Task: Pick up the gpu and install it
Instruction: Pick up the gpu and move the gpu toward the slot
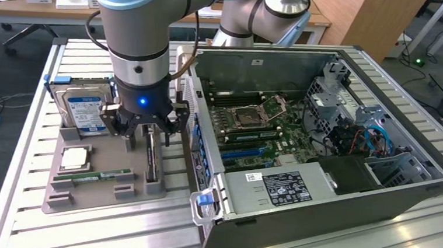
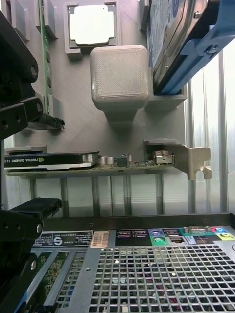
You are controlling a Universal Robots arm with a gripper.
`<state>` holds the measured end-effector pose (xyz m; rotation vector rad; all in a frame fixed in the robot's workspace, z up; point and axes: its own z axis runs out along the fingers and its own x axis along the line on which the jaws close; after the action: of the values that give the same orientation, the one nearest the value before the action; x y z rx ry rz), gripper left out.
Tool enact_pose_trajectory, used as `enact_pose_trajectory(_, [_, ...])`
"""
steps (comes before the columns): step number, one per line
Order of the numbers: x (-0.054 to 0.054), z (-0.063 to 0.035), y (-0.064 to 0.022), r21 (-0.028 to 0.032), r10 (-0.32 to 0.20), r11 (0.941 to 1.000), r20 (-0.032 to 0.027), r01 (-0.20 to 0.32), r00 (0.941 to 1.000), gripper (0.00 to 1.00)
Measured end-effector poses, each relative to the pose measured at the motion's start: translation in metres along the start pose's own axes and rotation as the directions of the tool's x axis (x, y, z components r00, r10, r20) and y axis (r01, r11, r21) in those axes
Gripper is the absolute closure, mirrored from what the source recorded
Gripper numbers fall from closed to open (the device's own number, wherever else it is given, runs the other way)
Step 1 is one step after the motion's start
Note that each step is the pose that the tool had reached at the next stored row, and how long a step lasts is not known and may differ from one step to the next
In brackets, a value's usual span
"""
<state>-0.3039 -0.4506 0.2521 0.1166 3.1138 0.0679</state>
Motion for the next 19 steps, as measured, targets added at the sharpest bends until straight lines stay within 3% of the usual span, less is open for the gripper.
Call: enact_pose_trajectory(19, [0.0011, 0.0019, 0.0008, 0.0, 0.0, 1.0, 0.0001, 0.0, 1.0, 0.33])
